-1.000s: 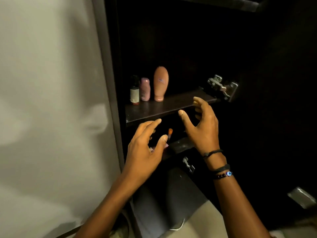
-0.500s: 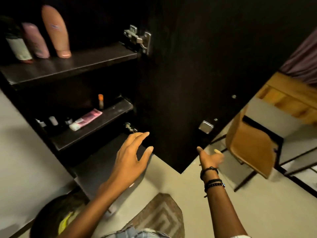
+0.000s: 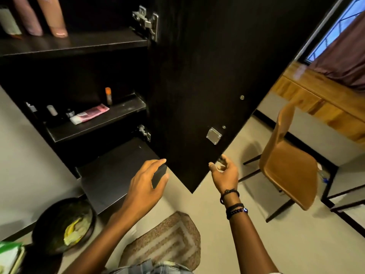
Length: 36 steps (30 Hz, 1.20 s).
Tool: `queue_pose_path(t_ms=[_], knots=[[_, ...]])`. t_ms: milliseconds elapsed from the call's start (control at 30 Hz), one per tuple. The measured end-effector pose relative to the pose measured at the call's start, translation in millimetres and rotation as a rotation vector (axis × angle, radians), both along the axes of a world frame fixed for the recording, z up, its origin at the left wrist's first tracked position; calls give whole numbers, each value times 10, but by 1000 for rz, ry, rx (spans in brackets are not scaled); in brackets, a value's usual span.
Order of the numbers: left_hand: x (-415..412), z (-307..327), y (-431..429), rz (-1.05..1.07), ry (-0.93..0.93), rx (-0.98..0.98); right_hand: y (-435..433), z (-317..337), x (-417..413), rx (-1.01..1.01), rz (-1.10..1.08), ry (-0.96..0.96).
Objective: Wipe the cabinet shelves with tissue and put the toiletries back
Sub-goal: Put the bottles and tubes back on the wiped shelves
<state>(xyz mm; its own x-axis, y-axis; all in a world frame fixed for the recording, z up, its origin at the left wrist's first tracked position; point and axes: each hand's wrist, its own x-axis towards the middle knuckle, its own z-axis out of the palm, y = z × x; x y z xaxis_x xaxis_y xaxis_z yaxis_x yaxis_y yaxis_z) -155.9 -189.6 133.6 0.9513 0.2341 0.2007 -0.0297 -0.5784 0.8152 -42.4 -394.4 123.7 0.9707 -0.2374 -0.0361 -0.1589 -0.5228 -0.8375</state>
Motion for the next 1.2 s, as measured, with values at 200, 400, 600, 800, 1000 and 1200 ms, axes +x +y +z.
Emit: queue_pose_path(t_ms=[200,400,600,800,1000,1200], knots=[[-198,-46,58,67,10,20,163,10,-319,-88,25,-112],[-330,-95,288,101,-14,23,406,-31,-626,-214,109,-198],[-551,-184,730,100,-28,-20,799,-4,-980,-309,145,-226],[-855,-319,1443,56,-4,-43,1420,80,-1309,-268,112,-234],[-1141,-395,2228,17,-12,-65,2223,75,-1560,-277,106,-255],[-1419,-506,2766,94,8,-98,2913,52,-1557,-384,213,-274]])
